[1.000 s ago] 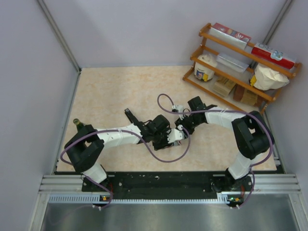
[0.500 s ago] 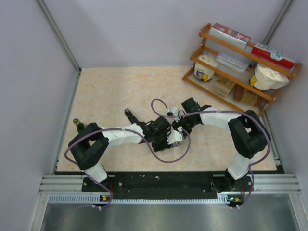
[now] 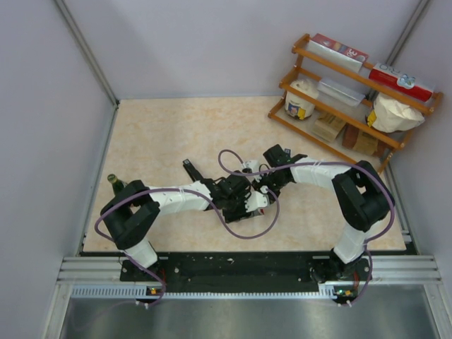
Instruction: Load the staples into the stapler
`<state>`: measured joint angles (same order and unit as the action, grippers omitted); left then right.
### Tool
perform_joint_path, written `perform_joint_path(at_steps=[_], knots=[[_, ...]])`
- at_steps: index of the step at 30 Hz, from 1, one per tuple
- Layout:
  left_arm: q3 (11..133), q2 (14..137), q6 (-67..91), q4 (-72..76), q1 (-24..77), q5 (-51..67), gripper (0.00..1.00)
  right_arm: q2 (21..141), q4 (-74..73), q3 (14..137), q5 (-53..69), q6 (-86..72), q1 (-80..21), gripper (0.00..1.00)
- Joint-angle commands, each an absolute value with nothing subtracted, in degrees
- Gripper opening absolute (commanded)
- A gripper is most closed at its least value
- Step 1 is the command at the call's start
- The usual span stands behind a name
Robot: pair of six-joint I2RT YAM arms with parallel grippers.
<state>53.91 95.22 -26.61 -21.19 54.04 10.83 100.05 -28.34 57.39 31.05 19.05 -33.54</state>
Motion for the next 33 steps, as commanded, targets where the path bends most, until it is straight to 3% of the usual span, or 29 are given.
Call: perform_joint_path(at_steps=[1, 10, 33], knots=[[54.8, 95.2, -26.4, -21.1, 54.1, 10.5, 0.51, 100.8, -29.9, 58.4, 30.7, 20.9, -34.4, 0.05], [54.4, 95.9, -27.2, -22.1, 54.1, 10.7, 0.46, 100.0, -30.1, 58.4, 30.1, 22.4, -34.5, 0.0], [52.6, 94.7, -27.7, -24.5, 54.0, 9.5, 0.46, 96.9, -29.4, 57.0, 25.6, 25.6, -34.5, 0.0]])
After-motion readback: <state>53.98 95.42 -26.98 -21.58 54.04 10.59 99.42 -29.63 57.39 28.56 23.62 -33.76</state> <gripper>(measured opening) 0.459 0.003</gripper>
